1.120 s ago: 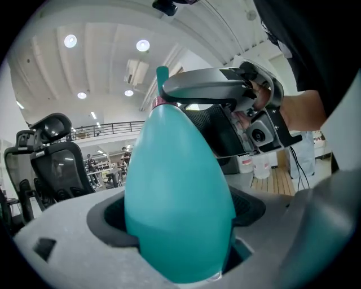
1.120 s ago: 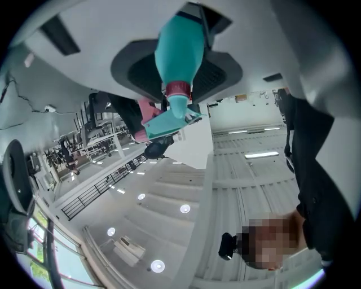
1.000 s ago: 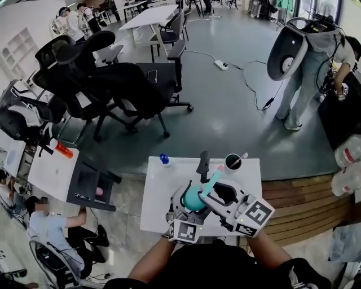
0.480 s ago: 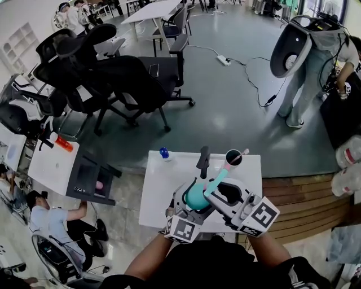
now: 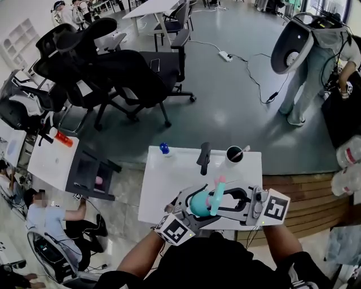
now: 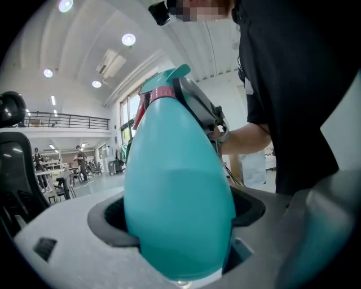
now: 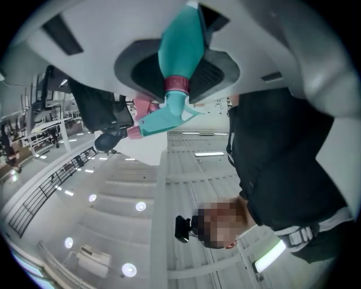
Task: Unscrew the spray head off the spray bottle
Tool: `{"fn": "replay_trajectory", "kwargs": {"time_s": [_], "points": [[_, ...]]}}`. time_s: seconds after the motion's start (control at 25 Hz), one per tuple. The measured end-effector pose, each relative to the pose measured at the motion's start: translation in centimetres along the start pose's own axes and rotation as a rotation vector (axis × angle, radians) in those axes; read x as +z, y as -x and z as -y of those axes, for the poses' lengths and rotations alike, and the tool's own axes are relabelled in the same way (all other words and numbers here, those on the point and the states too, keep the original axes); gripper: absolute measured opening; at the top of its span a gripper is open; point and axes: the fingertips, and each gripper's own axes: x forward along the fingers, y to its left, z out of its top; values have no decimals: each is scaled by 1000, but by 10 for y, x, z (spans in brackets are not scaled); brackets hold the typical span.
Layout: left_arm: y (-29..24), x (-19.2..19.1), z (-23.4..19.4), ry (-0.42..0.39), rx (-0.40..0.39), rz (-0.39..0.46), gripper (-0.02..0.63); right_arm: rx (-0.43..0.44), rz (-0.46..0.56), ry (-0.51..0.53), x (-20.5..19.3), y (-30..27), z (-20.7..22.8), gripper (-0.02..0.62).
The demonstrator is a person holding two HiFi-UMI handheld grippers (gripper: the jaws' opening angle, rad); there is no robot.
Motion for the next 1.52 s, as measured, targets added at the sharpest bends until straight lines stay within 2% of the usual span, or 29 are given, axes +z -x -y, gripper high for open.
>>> {"fn": "replay_trajectory", "kwargs": {"time_s": [0.08, 0.16, 0.2, 0.32, 0.48, 0.64, 0.76, 0.88, 1.0, 1.12, 1.24, 1.36, 1.52], "points": [[-1, 1, -11, 3, 55, -5, 467, -34, 33, 13, 5, 1, 5, 150], [-1, 0, -27, 21, 148, -16, 468, -84, 58, 3, 6, 2, 10, 251], [0, -1, -36, 32, 201, -24, 467, -120, 65, -4, 5, 2, 13, 259], [4, -14, -60, 22, 349, -80, 468, -259, 68, -41, -5, 2, 29, 259], [6, -20, -80, 3, 498, -141, 467, -410, 90, -105, -12, -1, 47, 249], [8, -19, -88, -38, 582, -178, 468, -509, 137, -140, -8, -6, 62, 242], [8, -18, -90, -63, 609, -189, 467, -564, 151, -161, -6, -6, 72, 206], [8, -17, -90, -59, 607, -188, 468, -585, 149, -159, -6, -7, 75, 152], [10, -16, -87, -44, 584, -178, 468, -570, 131, -126, -5, -10, 71, 147], [10, -20, -79, -46, 529, -175, 466, -512, 121, -94, -4, -12, 65, 146], [8, -11, -64, -14, 411, -108, 466, -394, 100, -64, 2, -14, 51, 144], [8, 4, -47, -18, 262, -36, 467, -231, 51, -28, 7, -16, 30, 144], [9, 13, -33, -53, 177, -28, 466, -48, -24, 23, 4, -10, 12, 146]]}}
